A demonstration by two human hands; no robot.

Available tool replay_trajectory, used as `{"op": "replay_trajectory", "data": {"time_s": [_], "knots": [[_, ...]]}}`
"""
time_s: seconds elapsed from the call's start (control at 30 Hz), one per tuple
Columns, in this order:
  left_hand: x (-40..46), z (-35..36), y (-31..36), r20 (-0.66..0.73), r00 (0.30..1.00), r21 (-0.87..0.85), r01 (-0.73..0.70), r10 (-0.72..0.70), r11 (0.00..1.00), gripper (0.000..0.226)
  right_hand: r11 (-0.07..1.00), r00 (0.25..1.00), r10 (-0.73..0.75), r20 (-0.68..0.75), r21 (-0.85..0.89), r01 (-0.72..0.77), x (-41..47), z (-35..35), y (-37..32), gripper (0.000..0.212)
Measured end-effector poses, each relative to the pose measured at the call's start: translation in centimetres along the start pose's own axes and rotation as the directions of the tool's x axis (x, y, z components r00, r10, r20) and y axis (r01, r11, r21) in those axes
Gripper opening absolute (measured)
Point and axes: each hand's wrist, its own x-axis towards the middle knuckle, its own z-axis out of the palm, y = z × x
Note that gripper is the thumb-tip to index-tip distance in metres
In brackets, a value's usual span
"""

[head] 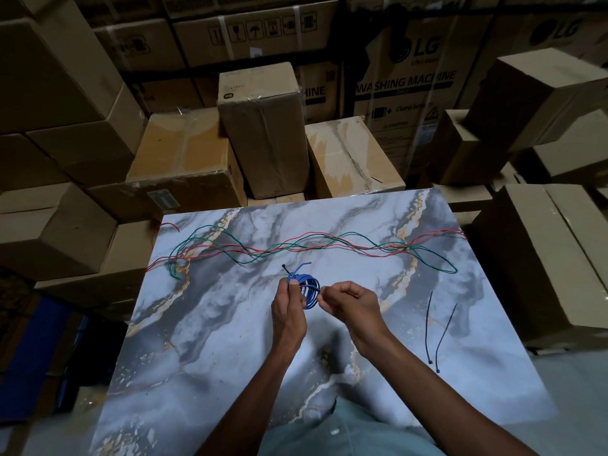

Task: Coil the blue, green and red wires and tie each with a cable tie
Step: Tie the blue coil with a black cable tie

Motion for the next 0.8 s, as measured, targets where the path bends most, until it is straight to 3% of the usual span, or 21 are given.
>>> {"op": "replay_trajectory", "data": {"time_s": [0.2,0.3,0.47,0.67,0.7,0.8], "knots": [[-0.2,0.2,0.1,0.059,0.997,-0.055,-0.045,0.049,0.997,0.036,0.95,0.957,-0.238,0.168,-0.167,0.265,0.0,1.1,-2.6,0.017],[-0.4,0.3,0.8,0.094,0.992,-0.096,-0.072,0.081,0.993,0.029,0.903,0.937,-0.311,0.16,-0.258,0.344,0.6,1.5,-3.4,0.015],[-0.7,0.1,1.1,0.135,0.982,-0.091,-0.118,0.13,0.989,0.029,0.697,0.874,-0.461,0.154,-0.546,0.465,1.3,1.9,-4.1,0.012],[-1.6,-0.1,2.3,0.189,0.962,-0.062,-0.187,0.195,0.98,0.022,0.319,0.771,-0.53,0.354,-0.759,0.567,1.9,1.8,-4.8,0.028],[-1.6,-0.2,2.3,0.192,0.961,-0.046,-0.193,0.198,0.98,0.022,0.288,0.762,-0.528,0.375,-0.765,0.576,2.1,1.6,-4.9,0.028],[-1.6,-0.3,2.2,0.19,0.964,-0.039,-0.183,0.187,0.982,0.023,0.341,0.776,-0.523,0.352,-0.748,0.569,1.9,1.2,-5.0,0.016]]}}
